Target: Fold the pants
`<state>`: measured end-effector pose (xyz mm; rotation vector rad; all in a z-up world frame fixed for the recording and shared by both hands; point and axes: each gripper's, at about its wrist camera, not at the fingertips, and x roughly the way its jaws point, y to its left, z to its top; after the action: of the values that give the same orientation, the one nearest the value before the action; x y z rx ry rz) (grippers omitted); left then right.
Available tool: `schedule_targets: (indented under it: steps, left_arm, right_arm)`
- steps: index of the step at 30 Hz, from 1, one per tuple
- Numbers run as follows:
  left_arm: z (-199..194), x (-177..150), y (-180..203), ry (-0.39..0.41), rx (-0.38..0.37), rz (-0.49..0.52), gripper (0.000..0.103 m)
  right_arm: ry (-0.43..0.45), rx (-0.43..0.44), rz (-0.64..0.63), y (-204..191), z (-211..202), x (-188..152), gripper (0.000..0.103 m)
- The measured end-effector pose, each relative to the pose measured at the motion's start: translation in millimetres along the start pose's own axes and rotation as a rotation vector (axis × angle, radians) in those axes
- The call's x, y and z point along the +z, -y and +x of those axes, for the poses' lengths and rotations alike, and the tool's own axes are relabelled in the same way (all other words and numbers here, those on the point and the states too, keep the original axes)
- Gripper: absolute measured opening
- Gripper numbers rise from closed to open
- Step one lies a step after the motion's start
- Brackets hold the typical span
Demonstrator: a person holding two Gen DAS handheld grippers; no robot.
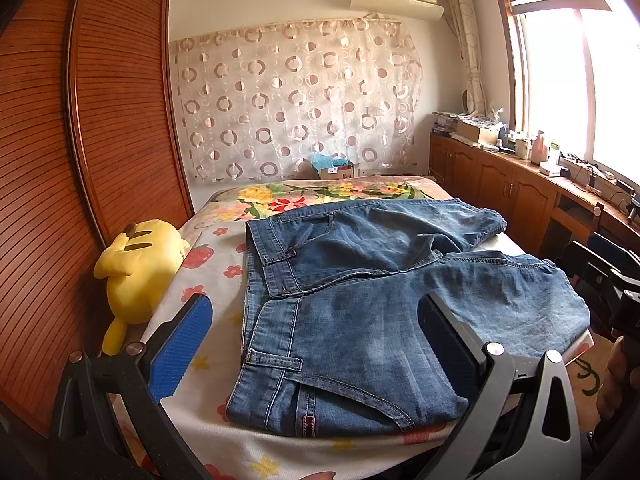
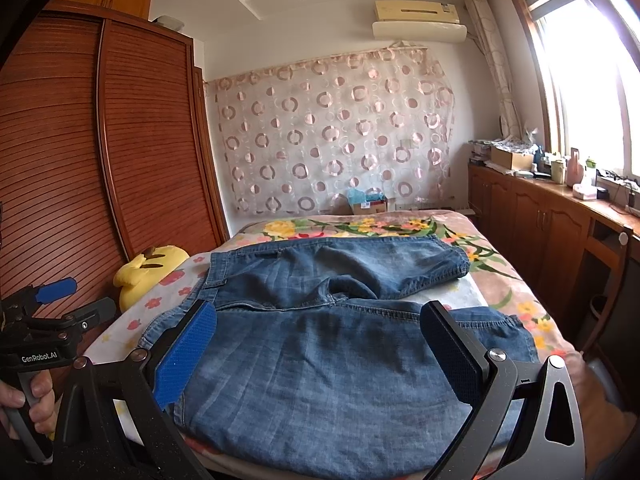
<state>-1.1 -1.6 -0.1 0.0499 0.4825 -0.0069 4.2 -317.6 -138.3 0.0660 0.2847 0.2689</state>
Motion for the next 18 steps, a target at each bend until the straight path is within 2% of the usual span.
schedule_targets:
  steps: [18]
  left_arm:
    - [-0.5, -0.1, 1.0, 0.001, 0.001, 0.002, 0.103]
  right_arm:
    - [-0.001, 0.002, 0.008, -0.4, 1.3, -0.8, 0.102]
